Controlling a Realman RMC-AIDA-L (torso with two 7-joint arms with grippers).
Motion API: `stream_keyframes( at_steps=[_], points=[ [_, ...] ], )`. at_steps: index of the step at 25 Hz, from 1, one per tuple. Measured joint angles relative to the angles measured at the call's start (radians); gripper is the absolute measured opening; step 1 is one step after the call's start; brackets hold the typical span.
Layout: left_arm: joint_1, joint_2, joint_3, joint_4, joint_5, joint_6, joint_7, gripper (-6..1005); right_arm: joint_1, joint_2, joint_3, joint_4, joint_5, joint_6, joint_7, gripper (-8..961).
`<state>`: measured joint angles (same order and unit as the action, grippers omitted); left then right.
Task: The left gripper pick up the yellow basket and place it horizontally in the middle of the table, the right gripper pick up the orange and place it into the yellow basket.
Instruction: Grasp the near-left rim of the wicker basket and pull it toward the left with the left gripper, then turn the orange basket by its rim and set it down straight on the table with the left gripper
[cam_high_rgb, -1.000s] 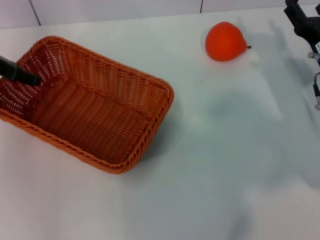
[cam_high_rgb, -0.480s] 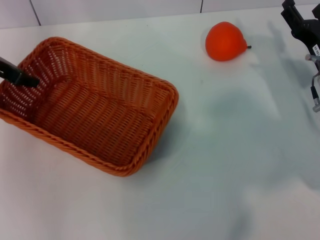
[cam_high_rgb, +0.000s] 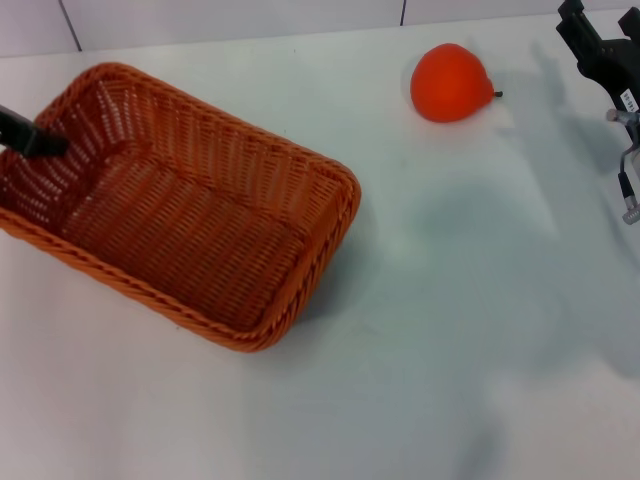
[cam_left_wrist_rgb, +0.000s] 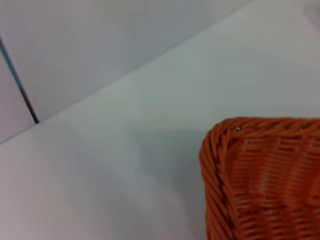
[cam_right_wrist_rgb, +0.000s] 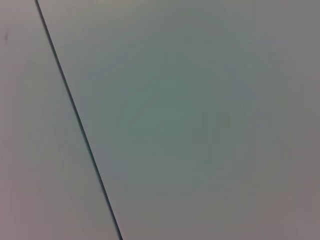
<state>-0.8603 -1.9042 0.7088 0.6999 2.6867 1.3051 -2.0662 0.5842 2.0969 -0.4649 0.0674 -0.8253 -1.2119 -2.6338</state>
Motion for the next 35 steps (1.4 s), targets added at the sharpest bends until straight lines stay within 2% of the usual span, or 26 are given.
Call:
stream_keyframes(
  at_steps=[3, 4, 5, 7, 9, 10, 14, 15, 18, 22, 23, 25, 28, 30, 32, 35],
  points=[
    [0.024, -0.007, -0.102, 0.039, -0.020, 0.044, 0.001, 164, -0.002, 0.000, 0.000, 0.000, 0.000, -0.001, 0.000, 945],
    [0.024, -0.007, -0.102, 0.039, -0.020, 0.044, 0.001, 164, -0.002, 0.000, 0.000, 0.000, 0.000, -0.001, 0.000, 945],
    [0.043, -0.006, -0.157, 0.043, -0.057, 0.072, 0.000, 164, -0.002, 0.000, 0.000, 0.000, 0.000, -0.001, 0.000, 945],
    [0.064, -0.003, -0.198, 0.043, -0.093, 0.096, -0.013, 164, -0.003, 0.000, 0.000, 0.000, 0.000, 0.000, 0.000, 945],
    [0.072, -0.002, -0.211, 0.042, -0.105, 0.107, -0.026, 164, -0.002, 0.000, 0.000, 0.000, 0.000, 0.001, 0.000, 945],
    [0.099, -0.003, -0.242, 0.042, -0.134, 0.134, -0.079, 164, 0.000, 0.000, 0.000, 0.000, 0.000, 0.001, 0.000, 945],
    [0.132, -0.021, -0.255, 0.051, -0.183, 0.152, -0.124, 165, 0.006, 0.000, 0.000, 0.000, 0.000, 0.009, 0.000, 946],
    [0.157, -0.036, -0.257, 0.051, -0.222, 0.153, -0.155, 165, 0.008, 0.000, 0.000, 0.000, 0.000, 0.013, 0.000, 946],
    [0.182, -0.058, -0.258, 0.053, -0.269, 0.151, -0.175, 165, 0.014, 0.000, 0.000, 0.000, 0.000, 0.025, 0.000, 946],
    [0.215, -0.102, -0.268, 0.060, -0.315, 0.115, -0.196, 165, 0.018, 0.000, -0.002, 0.000, 0.000, 0.038, 0.000, 945],
    [0.230, -0.127, -0.275, 0.071, -0.323, 0.089, -0.204, 164, 0.018, 0.000, -0.002, 0.000, 0.000, 0.041, 0.000, 945],
    [0.245, -0.155, -0.276, 0.097, -0.324, 0.061, -0.214, 164, 0.018, 0.000, -0.003, 0.000, 0.000, 0.046, 0.000, 945],
    [0.284, -0.227, -0.277, 0.175, -0.324, 0.012, -0.233, 164, 0.018, 0.000, -0.003, 0.001, 0.000, 0.052, 0.000, 945],
    [0.302, -0.251, -0.280, 0.198, -0.336, 0.002, -0.235, 164, 0.017, 0.000, -0.005, 0.002, 0.000, 0.054, 0.000, 946],
    [0.322, -0.262, -0.278, 0.201, -0.371, -0.002, -0.235, 165, 0.016, 0.000, -0.007, 0.002, 0.000, 0.055, 0.000, 946],
    [0.351, -0.266, -0.273, 0.184, -0.431, 0.001, -0.235, 170, 0.016, 0.000, -0.011, 0.002, 0.000, 0.056, 0.000, 946]
  ],
)
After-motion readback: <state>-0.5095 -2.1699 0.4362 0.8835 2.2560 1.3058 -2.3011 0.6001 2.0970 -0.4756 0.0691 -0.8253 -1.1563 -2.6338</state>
